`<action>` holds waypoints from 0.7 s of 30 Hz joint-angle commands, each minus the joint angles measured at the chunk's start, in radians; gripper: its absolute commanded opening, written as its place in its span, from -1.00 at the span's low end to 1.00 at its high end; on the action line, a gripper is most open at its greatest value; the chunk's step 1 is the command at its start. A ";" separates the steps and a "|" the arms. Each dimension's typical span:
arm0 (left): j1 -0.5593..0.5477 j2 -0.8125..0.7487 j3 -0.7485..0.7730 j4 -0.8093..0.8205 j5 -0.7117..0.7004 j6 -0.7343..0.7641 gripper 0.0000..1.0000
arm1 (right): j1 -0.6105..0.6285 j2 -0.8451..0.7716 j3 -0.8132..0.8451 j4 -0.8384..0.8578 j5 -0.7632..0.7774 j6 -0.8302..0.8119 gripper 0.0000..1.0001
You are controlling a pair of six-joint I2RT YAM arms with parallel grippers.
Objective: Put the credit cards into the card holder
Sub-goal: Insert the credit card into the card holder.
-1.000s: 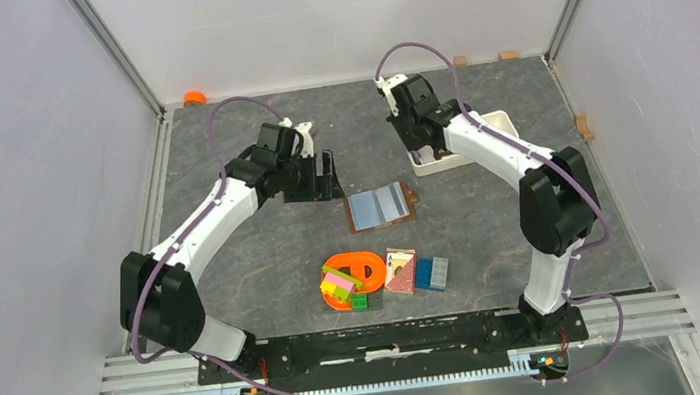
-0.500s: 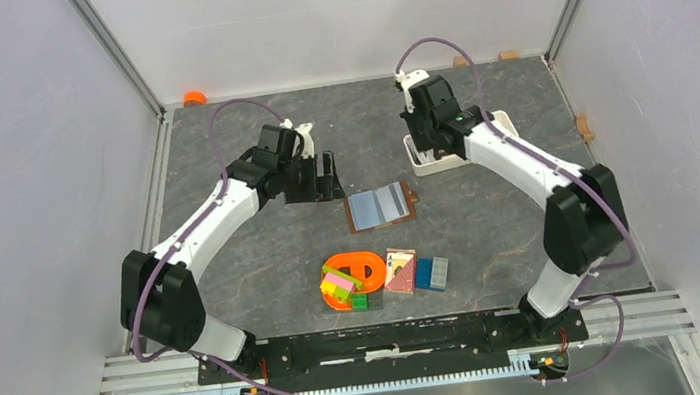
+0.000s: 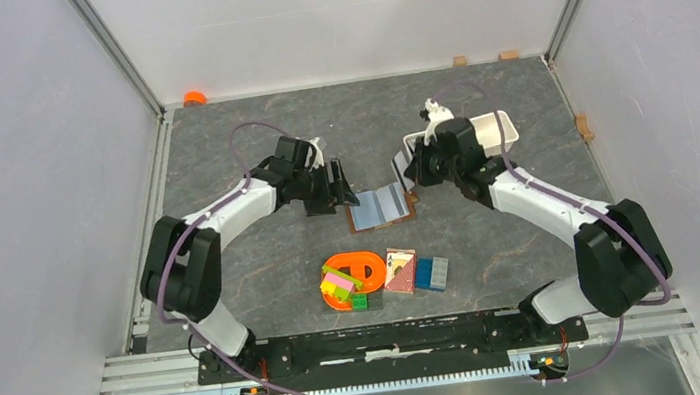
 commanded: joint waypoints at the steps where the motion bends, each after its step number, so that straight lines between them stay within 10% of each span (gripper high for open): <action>1: 0.002 0.058 0.004 0.088 0.045 -0.085 0.51 | 0.019 -0.019 -0.150 0.249 -0.131 0.230 -1.00; 21: 0.000 0.190 0.036 0.060 -0.012 -0.048 0.31 | 0.042 0.205 -0.246 0.464 -0.177 0.345 -1.00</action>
